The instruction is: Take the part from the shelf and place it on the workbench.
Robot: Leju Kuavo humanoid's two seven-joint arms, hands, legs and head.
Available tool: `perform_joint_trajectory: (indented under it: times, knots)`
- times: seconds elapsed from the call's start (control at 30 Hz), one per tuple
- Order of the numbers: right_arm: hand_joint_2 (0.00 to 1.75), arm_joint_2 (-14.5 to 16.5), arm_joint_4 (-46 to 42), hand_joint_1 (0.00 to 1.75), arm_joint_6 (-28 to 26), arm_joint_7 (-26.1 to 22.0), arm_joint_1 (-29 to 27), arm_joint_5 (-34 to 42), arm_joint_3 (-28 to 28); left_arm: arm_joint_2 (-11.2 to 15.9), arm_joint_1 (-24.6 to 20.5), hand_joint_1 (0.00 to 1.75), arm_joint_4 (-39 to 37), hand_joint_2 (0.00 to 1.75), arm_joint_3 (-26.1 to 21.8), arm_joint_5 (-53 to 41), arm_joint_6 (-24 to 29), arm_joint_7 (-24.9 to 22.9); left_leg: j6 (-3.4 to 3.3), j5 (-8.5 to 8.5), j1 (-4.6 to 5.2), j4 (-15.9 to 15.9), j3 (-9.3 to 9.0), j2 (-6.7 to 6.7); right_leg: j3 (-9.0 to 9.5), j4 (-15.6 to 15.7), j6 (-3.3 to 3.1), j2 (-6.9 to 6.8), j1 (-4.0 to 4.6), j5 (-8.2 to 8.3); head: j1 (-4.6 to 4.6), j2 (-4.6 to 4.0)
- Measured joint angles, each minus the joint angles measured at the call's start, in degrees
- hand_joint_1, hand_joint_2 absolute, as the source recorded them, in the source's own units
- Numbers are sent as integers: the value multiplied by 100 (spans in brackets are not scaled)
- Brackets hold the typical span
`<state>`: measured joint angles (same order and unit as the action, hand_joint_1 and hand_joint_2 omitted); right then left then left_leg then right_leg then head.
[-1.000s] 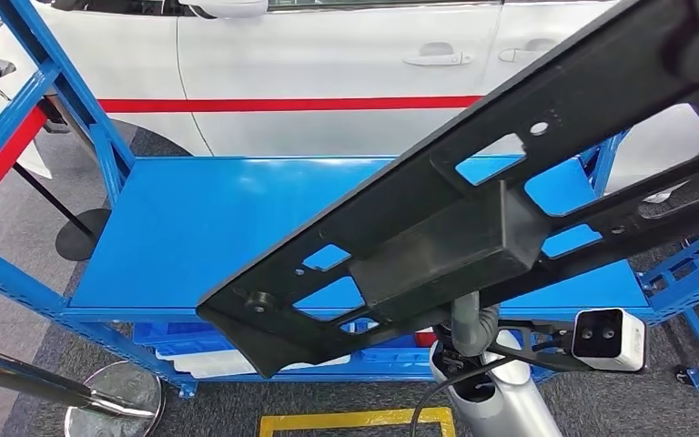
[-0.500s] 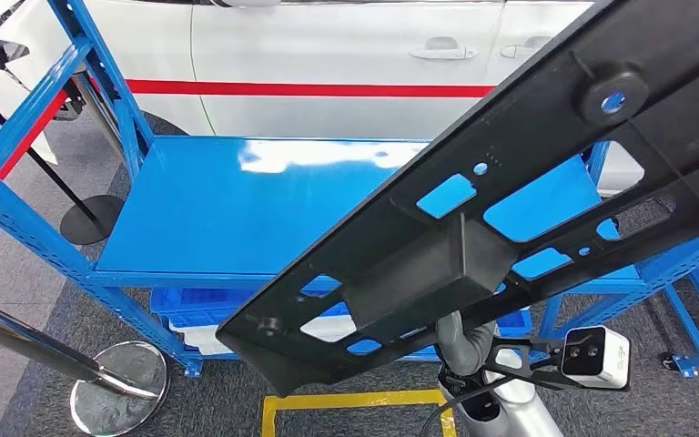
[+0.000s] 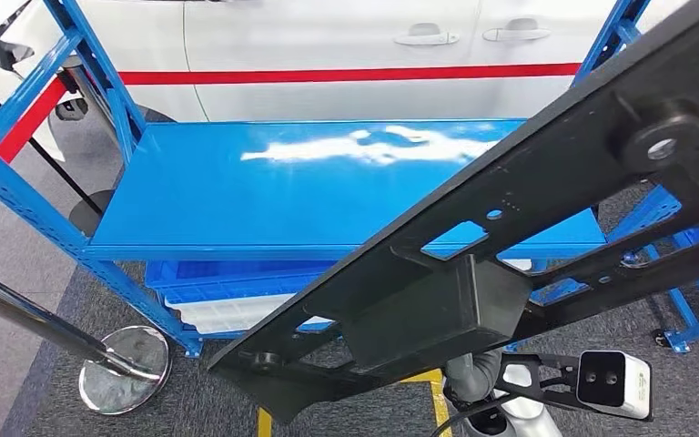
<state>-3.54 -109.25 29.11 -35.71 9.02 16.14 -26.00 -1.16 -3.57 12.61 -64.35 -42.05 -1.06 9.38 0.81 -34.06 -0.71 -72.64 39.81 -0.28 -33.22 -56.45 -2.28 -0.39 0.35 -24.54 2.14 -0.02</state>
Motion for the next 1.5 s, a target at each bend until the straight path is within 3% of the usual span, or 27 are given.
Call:
perform_joint_trajectory:
  times: [0.07, 0.13, 0.2, 0.27, 0.33, 0.4, 0.47, 0.5, 0.57, 0.63, 0.7, 0.73, 0.77, 0.83, 0.87, 0.9, 0.97, 1.0, 1.03, 1.1, 1.17, 1.23, 1.27, 1.33, 1.4, 1.47, 1.5]
  knots:
    - [175, -15, 22, 175, 31, 0, -20, 28, 1, -27, -3, 0, 0, 175, 0, -1, 19, 0, -26, 187, 8, -74, -203, 0, -195, -24, 3, -2, 30, 135, 0, 0]
    - [175, -35, 42, 175, 56, 0, -32, 45, 2, -50, -19, 0, 0, 175, 0, -8, 35, 1, -86, 430, 35, 584, -775, 4, -369, -65, 22, 0, 44, 255, 0, 0]
    - [175, -69, 50, 175, 97, 0, -34, 71, 1, -62, -54, 0, 0, 175, 2, -30, 41, 3, -131, 370, 79, 1399, -1347, 12, -462, -98, 65, -11, 52, 359, 0, 0]
    - [175, -123, 58, 175, 96, 0, -29, 111, 1, -79, -77, 0, 0, 175, 4, -51, 42, 7, -157, 310, 115, 1729, -1516, 14, -481, -91, 128, -32, 38, 467, 1, 0]
    - [175, -215, 69, 175, 25, 0, -23, 157, 1, -110, -77, 0, -1, 175, 6, -72, 28, 9, -216, 439, 104, 1749, -1432, 33, -520, -119, 199, -23, 13, 449, 1, 0]
    - [175, -334, 81, 175, -66, 0, -21, 195, 2, -134, -80, 0, -2, 175, 11, -105, 2, 10, -283, 608, 82, 1777, -1285, 64, -661, -478, 269, 10, -12, -2, -1, 0]
    - [175, -448, 92, 175, -144, 0, -27, 213, 2, -149, -83, 0, -2, 175, 17, -139, -25, 14, -303, 764, 87, 1767, -1098, 77, -844, -1197, 327, 25, -53, -593, -1, 0]
    - [175, -501, 94, 175, -179, 0, -32, 217, 2, -156, -82, 0, -2, 175, 19, -154, -37, 17, -295, 841, 87, 1758, -997, 78, -893, -1539, 354, 26, -76, -718, -1, 0]
    - [175, -594, 94, 175, -250, 0, -37, 220, 2, -165, -80, 0, -2, 175, 21, -181, -52, 31, -265, 985, 81, 1722, -778, 82, -761, -1775, 401, 26, -127, -567, 0, 0]
    - [175, -672, 88, 175, -336, 0, -35, 220, 2, -169, -81, 0, -2, 175, 25, -211, -63, 51, -218, 1095, 70, 1657, -580, 78, -220, -1238, 438, 29, -182, -324, 0, 0]
    - [175, -741, 68, 175, -434, 0, -24, 227, 2, -167, -81, 0, -1, 175, 27, -242, -77, 78, -152, 1174, 69, 1577, -455, 65, 411, -403, 423, 49, -186, -436, -1, 0]
    - [175, -780, 52, 175, -480, 0, -15, 233, 2, -165, -82, 0, 0, 175, 27, -252, -84, 90, -114, 1212, 67, 1553, -425, 59, 585, -143, 393, 62, -170, -526, -1, 0]
    - [175, -823, 40, 175, -522, 0, -8, 239, 2, -164, -81, 0, 0, 175, 28, -264, -92, 99, -74, 1256, 59, 1545, -406, 54, 636, -27, 346, 71, -138, -564, -1, 0]
    - [175, -899, 23, 175, -585, 0, 7, 244, 2, -164, -71, 0, 0, 175, 28, -282, -106, 109, 1, 1309, 28, 1541, -362, 42, 557, -20, 236, 61, -114, -470, -1, 0]
    - [175, -924, 18, 175, -604, 0, 17, 245, 2, -164, -66, 0, 0, 175, 29, -288, -110, 110, 27, 1200, 15, 1466, -306, 37, 495, -14, 181, 48, -108, -400, -1, 0]
    - [175, -940, 14, 175, -618, 0, 33, 247, 1, -165, -61, 0, 0, 175, 29, -290, -111, 110, 40, 974, 5, 1280, -224, 33, 415, -4, 133, 36, -106, -324, -1, 0]
    - [175, -975, 10, 175, -653, 0, 81, 261, 1, -169, -66, 0, -1, 175, 32, -298, -111, 110, 37, 348, 1, 602, -21, 35, 227, -6, 75, 24, -77, -172, 0, 0]
    - [175, -999, 11, 175, -685, 0, 111, 279, 0, -170, -70, 0, -1, 175, 33, -305, -109, 110, 27, 150, 4, 229, 47, 35, 128, -11, 60, 22, -54, -99, 0, 0]
    - [175, -1029, 13, 175, -735, 0, 145, 309, 0, -166, -74, 0, -1, 175, 34, -319, -106, 111, 10, 109, 9, -32, 50, 35, 25, -19, 52, 21, -30, -25, 0, 0]
    - [175, -1117, 15, 175, -873, 0, 224, 387, -1, -147, -77, 0, 0, 175, 40, -355, -80, 104, -45, 351, 36, -36, -201, 35, -187, -45, 51, 20, 5, 117, 0, 0]
    - [175, -1239, 15, 175, -1012, 0, 309, 468, -3, -119, -89, 0, 1, 175, 58, -392, -2, 79, -121, 508, 90, 665, -839, 37, -350, -82, 74, 20, 20, 241, 0, 0]
    - [175, -1362, 14, 175, -1107, 0, 378, 541, -5, -94, -112, 0, 3, 175, 78, -409, 104, 43, -169, 374, 139, 1454, -1413, 34, -438, -106, 118, -2, 27, 362, -1, 0]
    - [175, -1418, 14, 175, -1138, 0, 403, 569, -6, -86, -120, 0, 4, 175, 84, -407, 148, 24, -181, 319, 155, 1662, -1531, 29, -463, -103, 145, -15, 24, 422, -1, 0]
    - [175, -1522, 13, 175, -1195, 0, 432, 611, -7, -84, -113, 0, 4, 175, 87, -398, 204, -13, -217, 387, 153, 1752, -1484, 32, -507, -94, 205, -24, 4, 499, -1, 0]
    - [175, -1629, 5, 175, -1225, 0, 432, 643, -8, -79, -95, 0, 4, 175, 86, -387, 232, -46, -279, 525, 133, 1782, -1373, 53, -611, -315, 276, 1, -14, 207, -2, 0]
    - [175, -1727, -11, 175, -1222, 0, 425, 664, -8, -72, -87, 0, 4, 175, 85, -373, 253, -74, -318, 642, 126, 1781, -1215, 65, -809, -947, 340, 19, -39, -349, -2, 0]
    - [175, -1766, -19, 175, -1215, 0, 415, 666, -7, -70, -81, 0, 4, 175, 85, -368, 272, -87, -319, 698, 125, 1775, -1131, 67, -907, -1343, 366, 20, -54, -523, -2, 0]
